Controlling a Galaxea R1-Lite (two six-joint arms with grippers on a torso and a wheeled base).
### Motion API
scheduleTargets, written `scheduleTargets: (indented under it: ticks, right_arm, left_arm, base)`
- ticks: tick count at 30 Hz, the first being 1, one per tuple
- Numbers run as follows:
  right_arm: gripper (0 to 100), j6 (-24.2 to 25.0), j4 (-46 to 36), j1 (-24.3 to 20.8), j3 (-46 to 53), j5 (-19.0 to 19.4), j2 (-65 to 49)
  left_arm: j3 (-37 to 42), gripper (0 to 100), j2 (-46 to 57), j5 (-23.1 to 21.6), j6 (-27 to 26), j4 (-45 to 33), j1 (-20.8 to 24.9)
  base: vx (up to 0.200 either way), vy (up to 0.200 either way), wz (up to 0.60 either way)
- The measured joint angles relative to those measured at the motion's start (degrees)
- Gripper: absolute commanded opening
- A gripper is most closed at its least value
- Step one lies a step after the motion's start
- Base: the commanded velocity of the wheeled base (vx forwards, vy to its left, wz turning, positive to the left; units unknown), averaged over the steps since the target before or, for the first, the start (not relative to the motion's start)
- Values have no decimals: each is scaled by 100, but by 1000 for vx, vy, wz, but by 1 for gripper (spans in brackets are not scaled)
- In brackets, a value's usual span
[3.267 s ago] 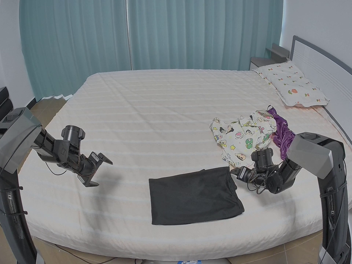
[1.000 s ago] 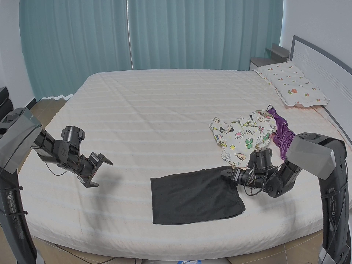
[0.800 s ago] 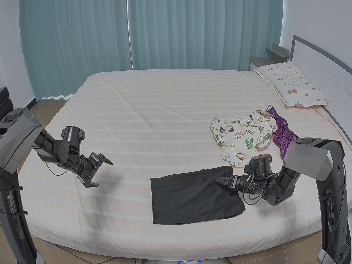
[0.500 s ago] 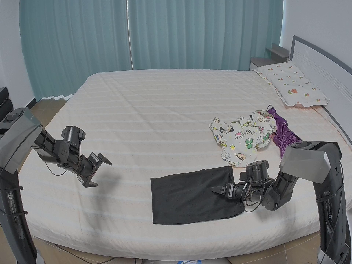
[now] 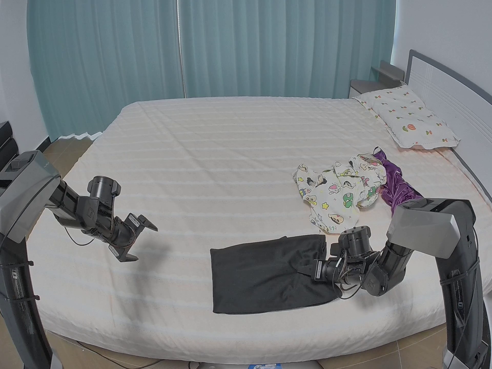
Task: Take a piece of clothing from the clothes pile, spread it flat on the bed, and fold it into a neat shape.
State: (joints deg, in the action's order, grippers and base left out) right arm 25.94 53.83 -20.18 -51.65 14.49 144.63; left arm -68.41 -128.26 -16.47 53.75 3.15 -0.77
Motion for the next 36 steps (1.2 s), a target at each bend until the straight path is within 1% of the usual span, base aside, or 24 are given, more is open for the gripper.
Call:
scheduleTargets:
  ticks: [3, 9, 12, 15, 20, 36]
  right_arm:
    - [0, 17, 38, 15, 15, 6, -2]
    - [0, 257, 57, 56, 118, 39, -100]
    - [0, 562, 61, 102, 227, 206, -262]
    - [0, 666, 66, 150, 389, 362, -411]
    - [0, 699, 79, 266, 623, 425, -623]
    - [0, 709, 77, 411, 667, 404, -761]
  left_arm:
    - [2, 100, 0, -2, 1, 0, 0]
    - [33, 100, 1, -11, 0, -2, 0]
    - [39, 100, 1, -13, 1, -6, 0]
    - [39, 100, 1, -13, 4, -9, 0]
    - [39, 100, 4, -13, 11, -17, 0]
    - [23, 100, 11, -13, 17, -17, -5]
  base:
    - [0, 0, 0]
    - [0, 0, 0]
    - [0, 0, 0]
    - [-67, 0, 0]
    - [-200, 0, 0]
    - [0, 0, 0]
